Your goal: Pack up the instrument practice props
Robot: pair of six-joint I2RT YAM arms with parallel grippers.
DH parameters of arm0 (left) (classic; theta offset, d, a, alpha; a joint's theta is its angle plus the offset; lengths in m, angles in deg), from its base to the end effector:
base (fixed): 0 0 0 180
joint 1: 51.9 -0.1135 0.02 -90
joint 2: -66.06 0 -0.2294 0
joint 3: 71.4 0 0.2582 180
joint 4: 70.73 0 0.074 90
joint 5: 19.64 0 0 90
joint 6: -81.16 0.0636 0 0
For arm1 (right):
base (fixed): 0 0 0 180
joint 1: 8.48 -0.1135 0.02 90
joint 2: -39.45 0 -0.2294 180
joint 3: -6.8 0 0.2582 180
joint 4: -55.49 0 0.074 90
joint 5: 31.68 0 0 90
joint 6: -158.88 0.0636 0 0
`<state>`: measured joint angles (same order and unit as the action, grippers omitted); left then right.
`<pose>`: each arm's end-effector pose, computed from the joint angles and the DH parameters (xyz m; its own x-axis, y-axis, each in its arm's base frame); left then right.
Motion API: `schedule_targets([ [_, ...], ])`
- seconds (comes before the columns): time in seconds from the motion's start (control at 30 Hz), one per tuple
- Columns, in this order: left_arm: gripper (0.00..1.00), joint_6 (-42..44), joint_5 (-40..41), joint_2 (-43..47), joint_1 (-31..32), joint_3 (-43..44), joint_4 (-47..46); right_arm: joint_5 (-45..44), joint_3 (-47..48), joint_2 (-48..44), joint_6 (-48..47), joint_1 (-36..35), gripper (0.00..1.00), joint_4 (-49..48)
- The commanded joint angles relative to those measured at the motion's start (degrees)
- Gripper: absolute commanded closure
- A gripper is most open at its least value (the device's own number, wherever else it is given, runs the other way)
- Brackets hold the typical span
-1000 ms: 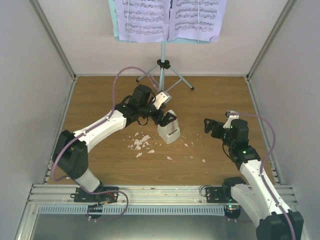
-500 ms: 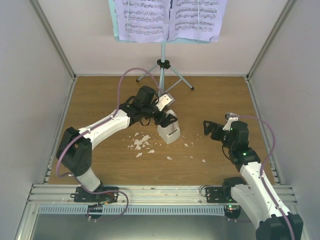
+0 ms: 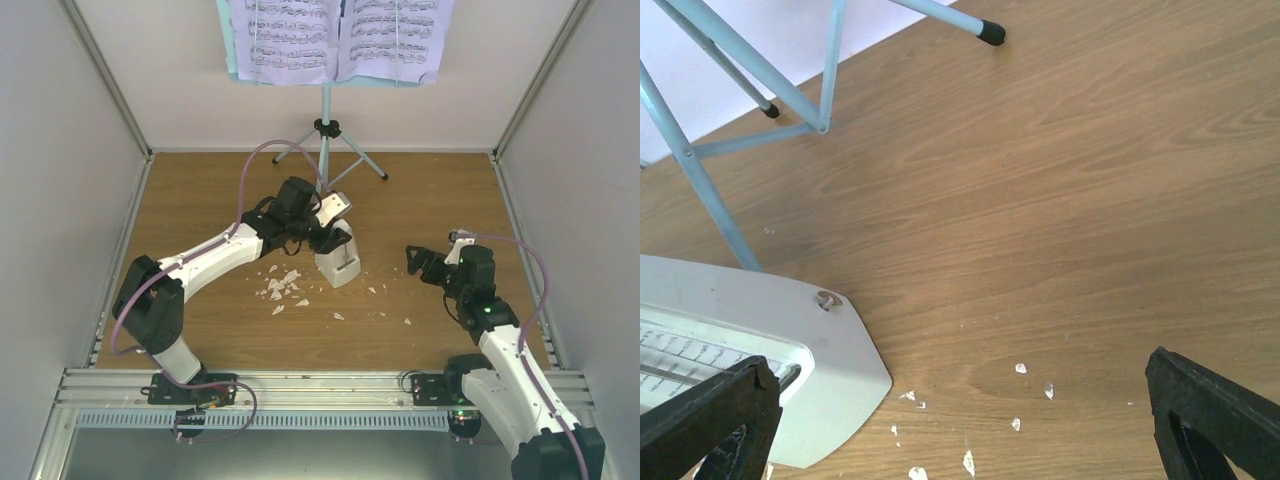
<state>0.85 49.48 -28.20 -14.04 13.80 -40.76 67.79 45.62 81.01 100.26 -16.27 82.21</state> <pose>0.2985 -0.2607 0.2176 -0.3568 0.4765 -0.8035 0.8644 0.4946 -0.0905 0.2218 0.0409 0.1861 -0.5595 0.4419 -0.7012 0.0184 0.8525 0.5225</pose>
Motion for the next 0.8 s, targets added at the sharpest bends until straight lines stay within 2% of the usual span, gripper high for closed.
schedule_targets([
  [0.0,0.46,1.07,2.31,1.49,0.54,-0.84,-2.74,0.10,-0.65,-0.69,0.02,0.57,0.00,0.34],
  [0.2,0.54,1.37,2.79,1.19,0.94,-0.84,-2.55,-0.24,-0.51,-0.78,-0.35,0.58,0.01,0.57],
  [0.37,0.52,1.47,2.86,1.18,1.07,-0.98,-2.57,-0.23,-0.52,-0.80,-0.50,0.50,0.00,0.66],
  [0.43,0.46,1.40,2.79,1.31,1.07,-1.06,-2.67,-0.24,-0.36,-0.87,-0.61,0.50,0.00,0.83],
  [0.63,0.18,0.81,1.97,2.63,1.07,-1.92,-3.70,0.48,0.56,-1.67,-1.74,0.58,0.00,1.36],
  [0.7,0.13,0.40,3.30,4.51,1.07,-2.73,-4.97,2.75,0.72,-1.97,-3.11,0.56,0.01,0.30],
  [0.77,0.10,0.52,6.01,8.26,0.88,-5.00,-7.98,8.84,0.99,-2.05,-5.04,0.44,0.00,-4.60],
])
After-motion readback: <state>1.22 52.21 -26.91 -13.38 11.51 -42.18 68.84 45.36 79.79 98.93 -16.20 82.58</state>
